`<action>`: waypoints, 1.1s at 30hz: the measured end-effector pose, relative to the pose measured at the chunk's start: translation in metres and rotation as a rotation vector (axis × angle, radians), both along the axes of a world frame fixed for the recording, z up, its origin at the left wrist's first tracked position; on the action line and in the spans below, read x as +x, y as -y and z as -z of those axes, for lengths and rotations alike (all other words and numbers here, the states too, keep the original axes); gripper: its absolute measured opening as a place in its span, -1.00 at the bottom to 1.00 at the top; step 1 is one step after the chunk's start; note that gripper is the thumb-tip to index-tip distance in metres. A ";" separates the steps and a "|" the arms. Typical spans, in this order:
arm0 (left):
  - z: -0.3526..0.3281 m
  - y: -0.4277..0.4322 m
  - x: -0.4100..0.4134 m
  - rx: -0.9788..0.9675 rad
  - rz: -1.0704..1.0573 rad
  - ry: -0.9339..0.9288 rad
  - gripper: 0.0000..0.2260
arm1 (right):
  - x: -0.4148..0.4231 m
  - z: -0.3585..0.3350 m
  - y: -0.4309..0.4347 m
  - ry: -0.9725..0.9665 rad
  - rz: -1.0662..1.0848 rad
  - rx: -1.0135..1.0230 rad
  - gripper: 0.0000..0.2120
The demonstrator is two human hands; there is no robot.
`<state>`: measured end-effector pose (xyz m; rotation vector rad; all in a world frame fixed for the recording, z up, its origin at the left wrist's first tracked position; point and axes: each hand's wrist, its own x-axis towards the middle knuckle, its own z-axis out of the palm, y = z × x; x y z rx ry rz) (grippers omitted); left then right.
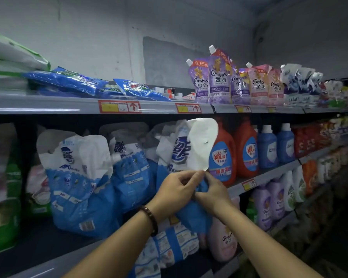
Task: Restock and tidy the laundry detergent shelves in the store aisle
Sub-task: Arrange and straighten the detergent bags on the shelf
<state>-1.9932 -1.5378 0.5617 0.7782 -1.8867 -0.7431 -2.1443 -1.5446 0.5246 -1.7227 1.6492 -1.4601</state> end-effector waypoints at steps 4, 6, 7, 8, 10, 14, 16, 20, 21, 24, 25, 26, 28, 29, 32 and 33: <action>0.010 0.018 0.020 0.060 -0.235 -0.204 -0.89 | 0.004 0.000 -0.004 0.169 0.122 0.029 -0.56; 0.023 0.038 0.036 0.140 -0.358 -0.092 -0.78 | -0.003 0.001 0.000 0.213 0.159 0.048 -0.68; 0.029 0.045 0.043 0.202 -0.334 -0.050 -0.65 | -0.008 0.000 0.002 0.226 0.162 0.056 -0.72; 0.035 0.052 0.049 0.251 -0.298 -0.037 -0.52 | -0.016 0.000 0.005 0.252 0.151 0.062 -0.73; 0.045 0.063 0.057 0.275 -0.247 -0.040 -0.35 | -0.030 -0.002 0.009 0.321 0.092 0.067 -0.73; 0.053 0.084 0.060 0.381 -0.061 -0.099 -0.08 | -0.050 -0.007 0.011 0.521 -0.055 -0.016 -0.82; 0.054 0.086 0.056 0.493 0.117 -0.169 -0.09 | -0.056 -0.011 0.010 0.569 -0.104 -0.041 -0.83; 0.057 0.086 0.049 0.613 0.289 -0.304 -0.32 | -0.062 -0.013 0.016 0.473 -0.143 -0.045 -0.91; 0.055 0.087 0.048 0.592 0.254 -0.331 -0.31 | -0.062 -0.017 0.020 0.424 -0.144 -0.059 -0.94; 0.047 0.083 0.042 0.377 0.013 -0.355 -0.29 | -0.061 -0.027 0.041 0.280 -0.085 -0.130 -0.97; 0.046 0.082 0.039 0.296 -0.065 -0.361 -0.30 | -0.059 -0.029 0.052 0.230 -0.061 -0.155 -0.93; 0.046 0.081 0.036 0.215 -0.133 -0.369 -0.31 | -0.056 -0.032 0.064 0.172 -0.010 -0.179 -0.83; 0.050 0.082 0.028 0.096 -0.257 -0.368 -0.33 | -0.045 -0.037 0.086 0.079 0.104 -0.154 -0.63; 0.056 0.085 0.024 0.073 -0.306 -0.360 -0.33 | -0.039 -0.038 0.096 0.087 0.150 -0.086 -0.55; 0.077 0.095 0.017 0.082 -0.410 -0.302 -0.36 | -0.022 -0.025 0.117 0.216 0.091 0.174 -0.42; 0.083 0.099 0.016 0.075 -0.433 -0.275 -0.39 | -0.022 -0.012 0.122 0.272 0.048 0.169 -0.43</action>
